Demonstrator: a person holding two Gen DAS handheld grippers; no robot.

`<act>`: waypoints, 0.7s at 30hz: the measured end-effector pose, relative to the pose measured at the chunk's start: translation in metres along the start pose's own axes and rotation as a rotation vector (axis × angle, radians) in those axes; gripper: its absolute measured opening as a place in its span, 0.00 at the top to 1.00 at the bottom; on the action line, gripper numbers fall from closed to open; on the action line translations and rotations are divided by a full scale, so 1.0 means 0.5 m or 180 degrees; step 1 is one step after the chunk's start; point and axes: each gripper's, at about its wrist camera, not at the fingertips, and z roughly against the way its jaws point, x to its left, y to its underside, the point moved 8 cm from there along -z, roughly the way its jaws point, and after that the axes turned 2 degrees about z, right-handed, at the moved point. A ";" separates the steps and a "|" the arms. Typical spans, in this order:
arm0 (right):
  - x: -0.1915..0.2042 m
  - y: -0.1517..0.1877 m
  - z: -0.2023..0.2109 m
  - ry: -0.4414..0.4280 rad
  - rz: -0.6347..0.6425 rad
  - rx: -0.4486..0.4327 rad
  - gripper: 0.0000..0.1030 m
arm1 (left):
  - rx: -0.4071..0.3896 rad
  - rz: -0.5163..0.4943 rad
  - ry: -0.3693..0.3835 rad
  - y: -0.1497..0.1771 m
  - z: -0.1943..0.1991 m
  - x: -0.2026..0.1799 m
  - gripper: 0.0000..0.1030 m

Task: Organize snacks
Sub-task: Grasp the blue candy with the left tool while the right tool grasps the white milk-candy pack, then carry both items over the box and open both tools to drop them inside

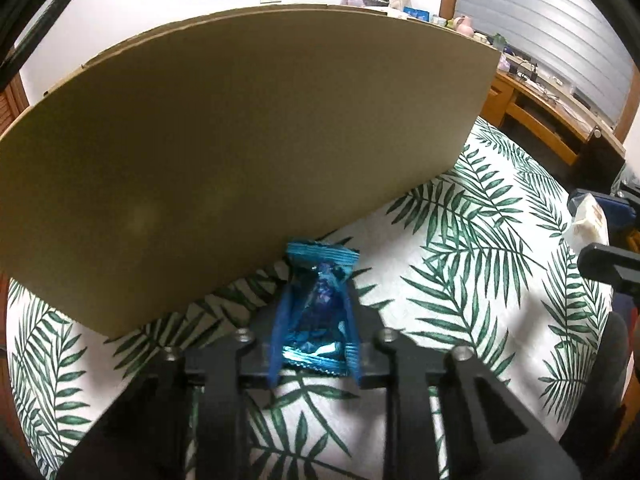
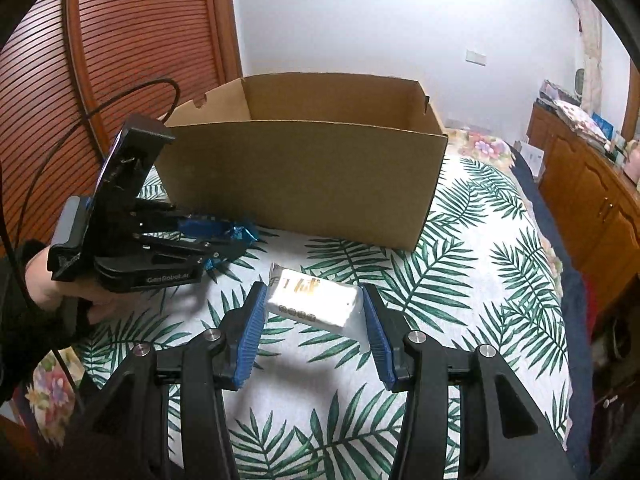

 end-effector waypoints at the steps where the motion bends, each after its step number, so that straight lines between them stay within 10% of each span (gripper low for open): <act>1: 0.000 0.002 0.002 0.0003 -0.0005 -0.0001 0.53 | 0.0002 -0.0002 -0.0015 0.003 0.002 -0.001 0.80; 21: 0.009 0.004 0.058 -0.0016 -0.0047 -0.0137 0.53 | -0.0327 0.0243 -0.0038 0.014 0.120 0.001 0.81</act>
